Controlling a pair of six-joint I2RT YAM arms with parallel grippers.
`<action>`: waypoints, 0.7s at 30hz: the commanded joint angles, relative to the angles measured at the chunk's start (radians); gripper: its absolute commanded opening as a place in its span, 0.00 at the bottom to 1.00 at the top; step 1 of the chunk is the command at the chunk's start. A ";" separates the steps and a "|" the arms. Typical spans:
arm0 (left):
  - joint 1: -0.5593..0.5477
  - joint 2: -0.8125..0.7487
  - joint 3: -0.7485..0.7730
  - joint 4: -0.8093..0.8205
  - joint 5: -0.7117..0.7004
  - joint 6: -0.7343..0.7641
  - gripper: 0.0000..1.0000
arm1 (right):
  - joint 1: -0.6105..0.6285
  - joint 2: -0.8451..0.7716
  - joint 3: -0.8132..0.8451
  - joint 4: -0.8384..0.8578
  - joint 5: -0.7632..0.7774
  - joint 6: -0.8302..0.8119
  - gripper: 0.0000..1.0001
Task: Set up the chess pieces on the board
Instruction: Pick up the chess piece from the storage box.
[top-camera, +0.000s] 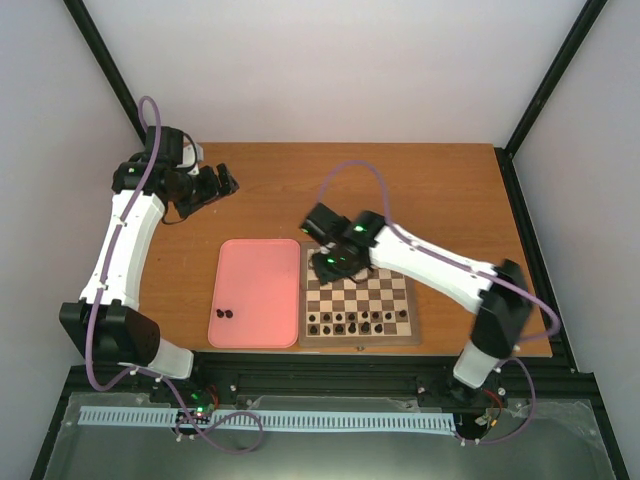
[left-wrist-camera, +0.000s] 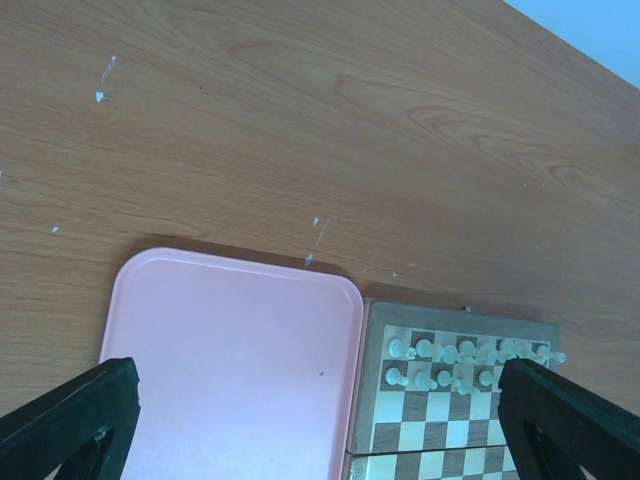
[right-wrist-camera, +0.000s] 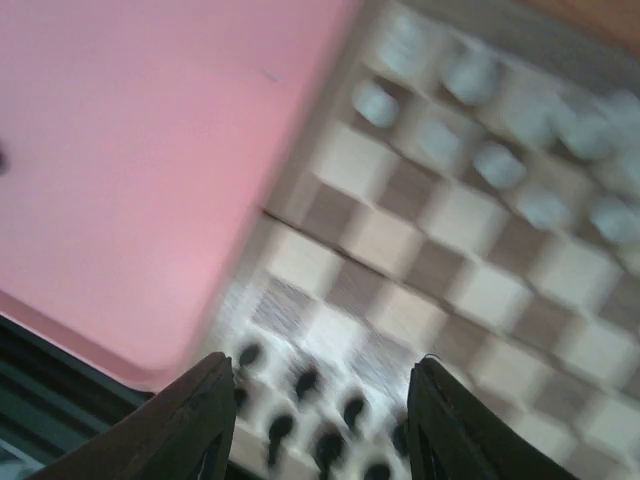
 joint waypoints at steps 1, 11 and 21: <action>-0.007 -0.009 0.048 0.005 -0.004 0.008 1.00 | 0.070 0.258 0.268 0.060 -0.045 -0.164 0.49; -0.006 -0.027 0.037 0.006 -0.016 0.010 1.00 | 0.204 0.739 0.807 -0.023 -0.261 -0.376 0.50; -0.007 -0.024 0.033 0.009 -0.004 0.006 1.00 | 0.239 0.872 0.931 -0.047 -0.347 -0.422 0.56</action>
